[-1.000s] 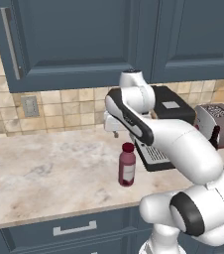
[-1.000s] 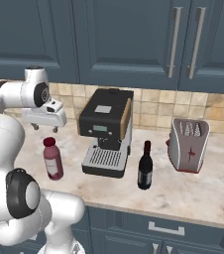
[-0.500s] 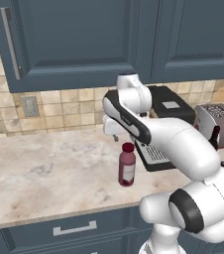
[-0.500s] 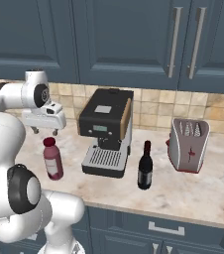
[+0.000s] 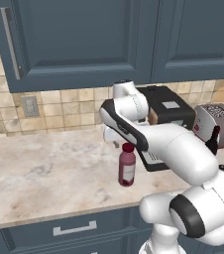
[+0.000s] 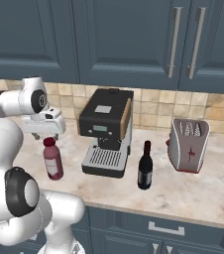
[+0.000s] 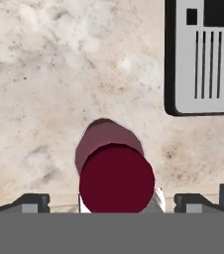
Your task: There is a wine glass and glass cup on the dining counter. Place the wine bottle next to the wine glass and the juice bottle next to the glass cup.
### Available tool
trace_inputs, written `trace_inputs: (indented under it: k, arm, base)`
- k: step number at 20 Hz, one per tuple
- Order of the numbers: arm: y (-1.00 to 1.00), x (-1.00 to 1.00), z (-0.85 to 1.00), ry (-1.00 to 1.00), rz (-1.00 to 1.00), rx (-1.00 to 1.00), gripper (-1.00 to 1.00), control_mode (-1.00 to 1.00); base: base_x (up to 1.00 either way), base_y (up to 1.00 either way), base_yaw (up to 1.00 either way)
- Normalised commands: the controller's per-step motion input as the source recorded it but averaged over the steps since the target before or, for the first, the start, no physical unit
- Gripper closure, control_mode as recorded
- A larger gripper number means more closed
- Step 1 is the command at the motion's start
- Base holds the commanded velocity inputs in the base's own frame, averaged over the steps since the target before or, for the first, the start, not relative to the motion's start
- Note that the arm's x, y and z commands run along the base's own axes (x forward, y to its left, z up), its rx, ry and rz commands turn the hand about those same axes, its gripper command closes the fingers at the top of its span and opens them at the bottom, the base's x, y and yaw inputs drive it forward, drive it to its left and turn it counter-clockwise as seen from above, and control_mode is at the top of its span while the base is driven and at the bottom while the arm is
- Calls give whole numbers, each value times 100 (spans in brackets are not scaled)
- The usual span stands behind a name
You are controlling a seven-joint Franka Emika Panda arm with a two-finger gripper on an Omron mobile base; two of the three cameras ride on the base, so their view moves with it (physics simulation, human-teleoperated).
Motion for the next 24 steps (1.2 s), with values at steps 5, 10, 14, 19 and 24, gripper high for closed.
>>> trace_inputs:
  k: [5, 10, 14, 19, 24]
  arm:
    - [-4, 0, -16, 0, 0, -1, -100, -100]
    - [-3, 0, -12, 0, 0, 0, -100, -100]
    - [-5, 0, -13, 0, 0, 0, -100, -100]
    - [-3, 0, -13, 0, 0, 0, -100, -100]
    - [0, 0, -12, 0, 0, 0, -100, -100]
  base:
    - [0, 0, 0]
    - [0, 0, 0]
    - [0, 0, 0]
    - [0, 0, 0]
    - [0, 0, 0]
